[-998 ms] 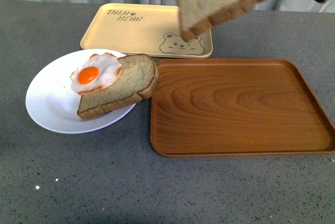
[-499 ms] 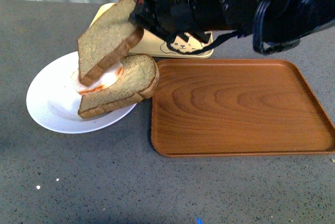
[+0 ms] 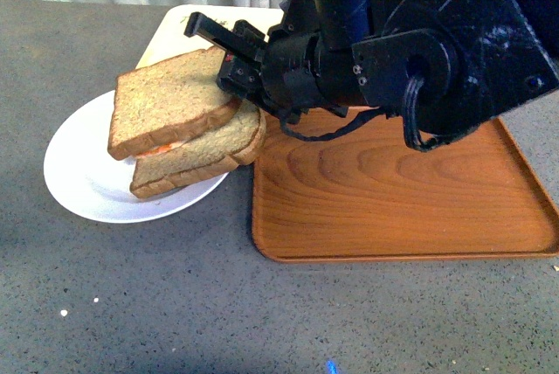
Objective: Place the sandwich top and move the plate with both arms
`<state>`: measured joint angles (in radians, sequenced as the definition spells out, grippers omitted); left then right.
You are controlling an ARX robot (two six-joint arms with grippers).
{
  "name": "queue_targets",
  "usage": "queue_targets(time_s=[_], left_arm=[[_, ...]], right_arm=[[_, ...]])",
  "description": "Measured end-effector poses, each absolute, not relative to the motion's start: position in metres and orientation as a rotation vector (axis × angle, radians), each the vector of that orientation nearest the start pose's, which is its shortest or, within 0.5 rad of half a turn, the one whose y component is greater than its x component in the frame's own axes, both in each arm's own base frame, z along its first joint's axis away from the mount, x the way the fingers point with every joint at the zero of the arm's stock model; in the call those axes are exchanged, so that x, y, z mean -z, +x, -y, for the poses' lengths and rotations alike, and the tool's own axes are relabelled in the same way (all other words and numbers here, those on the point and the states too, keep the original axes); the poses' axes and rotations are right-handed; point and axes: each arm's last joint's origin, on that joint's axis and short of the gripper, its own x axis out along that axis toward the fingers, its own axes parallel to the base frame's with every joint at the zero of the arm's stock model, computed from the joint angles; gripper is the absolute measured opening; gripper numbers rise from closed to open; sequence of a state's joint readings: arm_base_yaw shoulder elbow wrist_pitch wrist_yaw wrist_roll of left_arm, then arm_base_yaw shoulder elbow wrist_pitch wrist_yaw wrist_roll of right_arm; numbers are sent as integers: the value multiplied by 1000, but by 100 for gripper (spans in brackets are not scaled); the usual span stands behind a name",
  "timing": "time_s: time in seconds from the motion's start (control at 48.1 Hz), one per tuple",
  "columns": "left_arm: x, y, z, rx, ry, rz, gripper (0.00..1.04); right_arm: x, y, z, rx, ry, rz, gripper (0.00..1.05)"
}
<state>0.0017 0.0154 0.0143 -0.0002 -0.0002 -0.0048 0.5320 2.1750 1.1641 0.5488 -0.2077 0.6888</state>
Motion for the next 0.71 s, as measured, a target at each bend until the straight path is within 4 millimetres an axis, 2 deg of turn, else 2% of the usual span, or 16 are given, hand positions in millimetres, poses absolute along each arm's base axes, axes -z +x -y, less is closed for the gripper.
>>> queue_targets(time_s=[0.042,0.187,0.416,0.457,0.54,0.623,0.707], left_arm=[[-167,98,0,-2,-5,-1,96],[-167,98,0,-2,-5,-1,96],[-167,98,0,-2,-5,-1,96],[-167,98,0,-2,-5,-1,96],[-167,98,0,0,-5,-1,96],[-167,98,0,-2,-5,-1,96],[-167,98,0,-2,-5,-1,96]], right_arm=[[-101,370,-223,-528,567,-694,31],[-112,365,-210,-500,562,-633,51],[-156,352,-171,-403,535,-423,84],[-159,349,-164,-332,496,-330,82],[-167,333,-140,-143,340,-87,70],[-167,314,-117,-38,216,-7,59],[-165,289,-90,1,101,8,43]])
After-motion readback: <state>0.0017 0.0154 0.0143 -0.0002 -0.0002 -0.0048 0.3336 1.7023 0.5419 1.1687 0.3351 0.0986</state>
